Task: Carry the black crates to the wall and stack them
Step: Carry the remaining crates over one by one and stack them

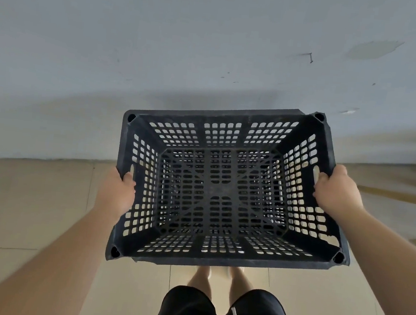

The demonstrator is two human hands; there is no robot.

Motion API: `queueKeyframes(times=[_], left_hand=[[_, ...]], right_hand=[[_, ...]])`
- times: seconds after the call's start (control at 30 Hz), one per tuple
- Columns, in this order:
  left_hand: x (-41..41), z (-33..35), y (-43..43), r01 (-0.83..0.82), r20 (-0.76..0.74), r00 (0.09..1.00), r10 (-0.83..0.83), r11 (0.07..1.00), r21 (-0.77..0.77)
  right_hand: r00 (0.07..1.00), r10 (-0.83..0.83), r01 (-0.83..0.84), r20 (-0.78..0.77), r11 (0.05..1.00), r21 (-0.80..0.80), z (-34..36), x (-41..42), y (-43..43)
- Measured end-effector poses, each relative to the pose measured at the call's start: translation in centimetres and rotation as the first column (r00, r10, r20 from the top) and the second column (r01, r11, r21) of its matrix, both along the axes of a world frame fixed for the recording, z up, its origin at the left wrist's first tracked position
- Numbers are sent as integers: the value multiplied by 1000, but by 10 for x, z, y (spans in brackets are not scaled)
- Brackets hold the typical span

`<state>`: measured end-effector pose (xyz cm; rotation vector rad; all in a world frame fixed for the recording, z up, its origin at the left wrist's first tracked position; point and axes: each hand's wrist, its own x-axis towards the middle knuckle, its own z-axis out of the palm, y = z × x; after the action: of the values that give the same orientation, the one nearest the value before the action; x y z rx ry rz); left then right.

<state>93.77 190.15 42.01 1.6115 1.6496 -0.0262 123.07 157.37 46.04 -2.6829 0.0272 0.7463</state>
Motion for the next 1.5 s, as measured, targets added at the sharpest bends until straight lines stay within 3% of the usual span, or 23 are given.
queueKeyframes(times=[0.3, 0.9, 1.2, 1.33, 1.5], left_hand=[[7, 11, 0, 70, 19, 997, -73, 990, 126], [5, 12, -2, 81, 17, 996, -83, 990, 118], [8, 33, -9, 219, -207, 959, -196, 971, 95], [11, 55, -37, 493, -448, 808, -383, 855, 158], [44, 83, -80, 700, -401, 701, -590, 677, 229]], right_hand=[[997, -25, 25, 78, 1000, -2, -2, -7, 1], [990, 32, -30, 139, 999, -20, 1, -8, 6], [996, 85, -85, -6, 996, -5, 18, -10, 7], [956, 291, -284, 41, 951, -119, 37, -26, 3], [933, 352, -341, 72, 931, -129, 65, -51, -1]])
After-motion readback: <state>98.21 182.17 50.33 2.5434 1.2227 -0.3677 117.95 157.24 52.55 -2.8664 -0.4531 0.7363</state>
